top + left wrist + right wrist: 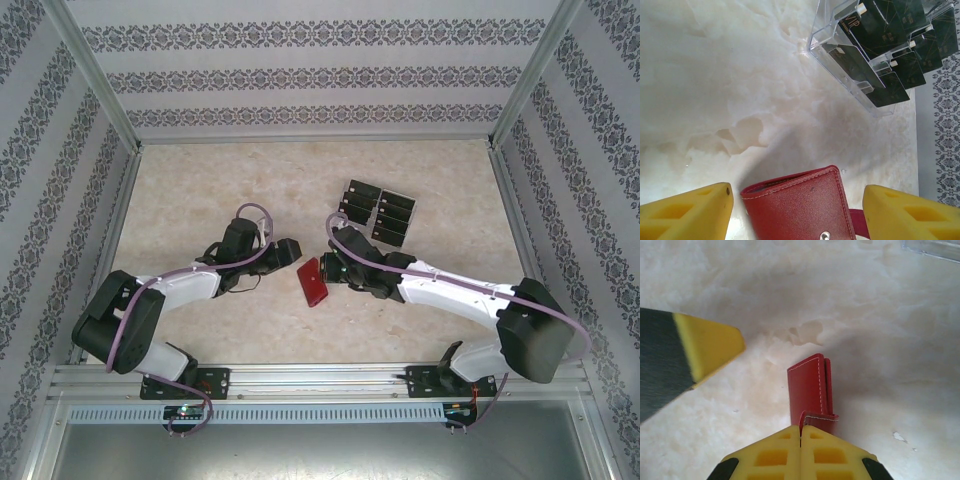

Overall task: Put the credit cards into the card holder
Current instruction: Open the card holder at the center of the table.

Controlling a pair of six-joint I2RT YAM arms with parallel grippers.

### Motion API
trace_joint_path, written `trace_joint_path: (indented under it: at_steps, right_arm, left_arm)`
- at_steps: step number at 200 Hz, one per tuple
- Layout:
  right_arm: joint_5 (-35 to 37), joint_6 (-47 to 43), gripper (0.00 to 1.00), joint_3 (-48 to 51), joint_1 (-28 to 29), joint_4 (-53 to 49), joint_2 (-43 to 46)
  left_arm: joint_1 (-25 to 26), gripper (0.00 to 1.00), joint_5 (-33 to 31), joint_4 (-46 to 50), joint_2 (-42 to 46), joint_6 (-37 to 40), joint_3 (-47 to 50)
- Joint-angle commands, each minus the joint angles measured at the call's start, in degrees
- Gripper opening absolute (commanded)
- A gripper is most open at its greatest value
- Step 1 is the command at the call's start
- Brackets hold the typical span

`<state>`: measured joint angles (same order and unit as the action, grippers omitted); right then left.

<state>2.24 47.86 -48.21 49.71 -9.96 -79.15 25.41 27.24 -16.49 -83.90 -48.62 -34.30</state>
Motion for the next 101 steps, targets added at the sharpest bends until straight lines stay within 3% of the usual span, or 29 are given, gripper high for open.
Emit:
trace_joint_path:
  at_steps: [1,101]
  right_arm:
    - [-0.86,1.16,0.0,0.49,0.12,1.73,2.35]
    - [3.53,2.14,0.0,5.08,-1.56,0.11,2.6]
  left_arm:
    - [0.17,0.7,1.22,-0.18,0.4,-0.74,0.97]
    - [1.89,0.65,-0.3,-4.83,0.69,-3.85,6.4]
